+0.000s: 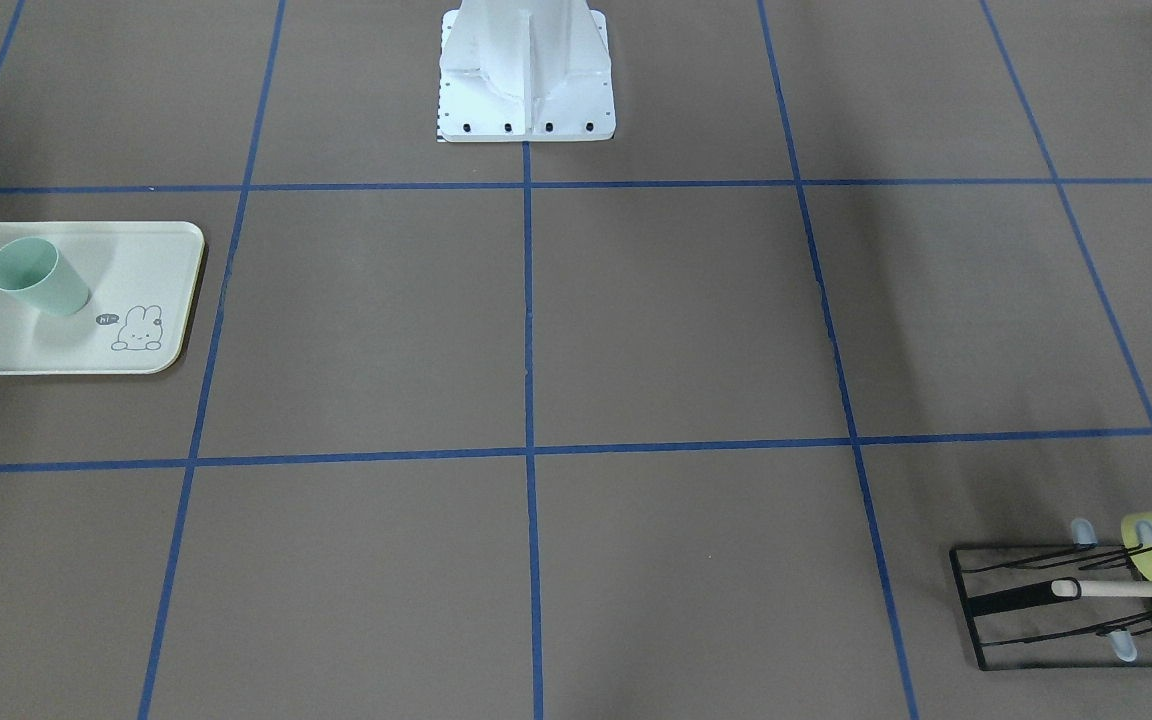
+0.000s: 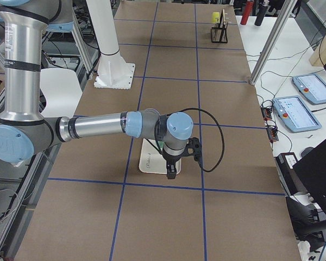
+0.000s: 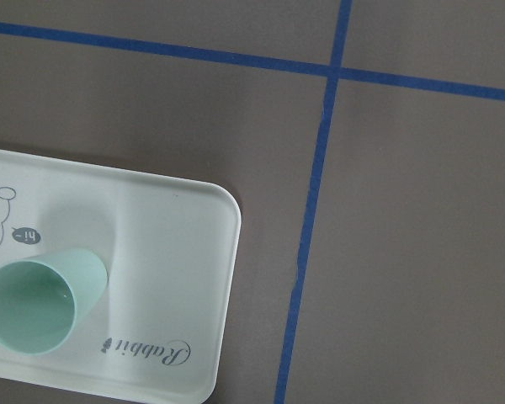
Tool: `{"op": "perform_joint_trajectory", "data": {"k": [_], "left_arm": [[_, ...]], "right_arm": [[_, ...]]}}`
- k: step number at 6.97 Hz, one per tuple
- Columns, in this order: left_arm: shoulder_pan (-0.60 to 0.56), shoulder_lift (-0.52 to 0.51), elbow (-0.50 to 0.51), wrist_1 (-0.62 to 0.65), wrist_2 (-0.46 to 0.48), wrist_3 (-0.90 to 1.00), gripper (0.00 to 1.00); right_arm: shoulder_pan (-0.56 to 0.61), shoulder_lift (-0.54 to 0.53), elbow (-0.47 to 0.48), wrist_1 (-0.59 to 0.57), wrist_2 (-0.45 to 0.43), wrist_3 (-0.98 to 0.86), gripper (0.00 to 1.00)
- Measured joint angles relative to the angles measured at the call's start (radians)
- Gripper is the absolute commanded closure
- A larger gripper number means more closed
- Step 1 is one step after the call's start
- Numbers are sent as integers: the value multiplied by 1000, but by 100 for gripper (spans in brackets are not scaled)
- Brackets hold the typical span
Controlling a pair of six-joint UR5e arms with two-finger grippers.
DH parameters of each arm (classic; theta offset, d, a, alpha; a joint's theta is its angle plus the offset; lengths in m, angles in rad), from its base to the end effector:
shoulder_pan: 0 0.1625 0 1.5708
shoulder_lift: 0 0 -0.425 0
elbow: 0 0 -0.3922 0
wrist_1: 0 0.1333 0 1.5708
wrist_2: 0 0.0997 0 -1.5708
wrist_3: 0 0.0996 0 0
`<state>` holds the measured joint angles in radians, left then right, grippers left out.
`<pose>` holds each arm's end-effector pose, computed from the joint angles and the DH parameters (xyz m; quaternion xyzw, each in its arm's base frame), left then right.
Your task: Left arm grabs green cup and hands to right arm on tray
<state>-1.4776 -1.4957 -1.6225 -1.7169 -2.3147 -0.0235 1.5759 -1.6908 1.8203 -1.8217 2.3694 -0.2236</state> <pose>-0.0220 -0.4722 0.6560 0.0359 0.3655 0.0547 0.9285 0.0641 -0.4283 0.6148 -0.0113 -0.3919 -0.0768 0.9167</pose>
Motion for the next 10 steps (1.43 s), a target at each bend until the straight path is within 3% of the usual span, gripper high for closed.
{"op": "perform_joint_trajectory", "data": {"k": [3,6,10], "left_arm": [[-62,-11,-32,35,-15,-4,0],[-96,-72,-96,239,-14,5,0],[-116,-76,-103,280,25,51,0]], "right_arm": [[17,-22,-93,139,3,4,1],[32,-10,-92,91,22,9,1],[52,14,-90,31,49,8,1]]}}
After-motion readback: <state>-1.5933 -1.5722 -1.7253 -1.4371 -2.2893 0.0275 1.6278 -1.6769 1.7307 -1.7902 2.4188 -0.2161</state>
